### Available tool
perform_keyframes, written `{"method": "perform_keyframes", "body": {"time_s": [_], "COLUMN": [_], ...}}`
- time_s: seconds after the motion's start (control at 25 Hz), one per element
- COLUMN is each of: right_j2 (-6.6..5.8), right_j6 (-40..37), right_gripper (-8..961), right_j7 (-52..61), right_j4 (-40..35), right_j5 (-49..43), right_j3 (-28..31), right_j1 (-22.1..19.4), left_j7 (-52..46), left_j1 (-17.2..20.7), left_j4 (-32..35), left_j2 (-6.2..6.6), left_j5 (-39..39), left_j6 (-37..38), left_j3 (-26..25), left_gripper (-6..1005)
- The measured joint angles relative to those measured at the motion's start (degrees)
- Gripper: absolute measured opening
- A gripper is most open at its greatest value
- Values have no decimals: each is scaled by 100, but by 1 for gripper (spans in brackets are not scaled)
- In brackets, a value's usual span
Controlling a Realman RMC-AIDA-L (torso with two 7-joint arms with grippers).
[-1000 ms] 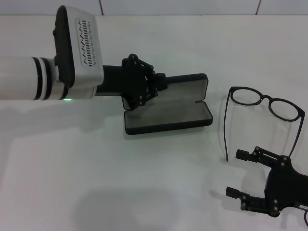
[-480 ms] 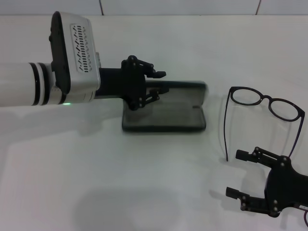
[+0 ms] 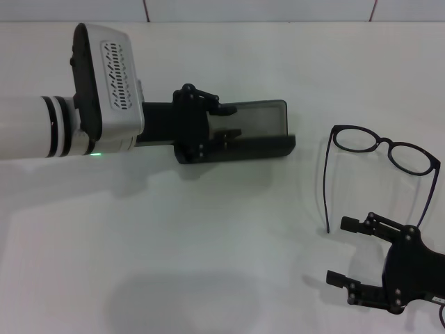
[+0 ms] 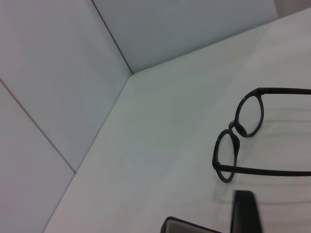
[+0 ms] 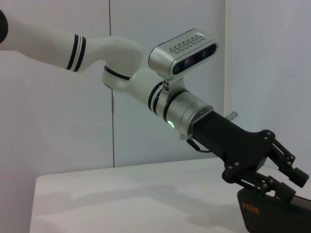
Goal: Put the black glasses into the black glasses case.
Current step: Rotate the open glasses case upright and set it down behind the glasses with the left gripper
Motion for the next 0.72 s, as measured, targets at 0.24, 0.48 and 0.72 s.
{"method": "perform_keyframes", "body": {"time_s": [0.24, 0.48, 0.72], "right_j2": [0, 0, 0], "right_j6": [0, 0, 0], "right_gripper": [800, 799, 800], "right_j7": [2, 5, 6], "right_j4": [0, 0, 0], "right_j5": [0, 0, 0], "right_j3": [7, 9, 9], "right_j1": [0, 0, 0], "left_j7": [1, -32, -9], "left_j1": [73, 161, 247], "left_j4": [-1, 0, -11], "left_j2": [2, 9, 11], "left_j5": [-4, -137, -168], "left_j6": [-4, 16, 10], "left_j3": [55, 70, 70], "left_gripper": [310, 310, 309]}}
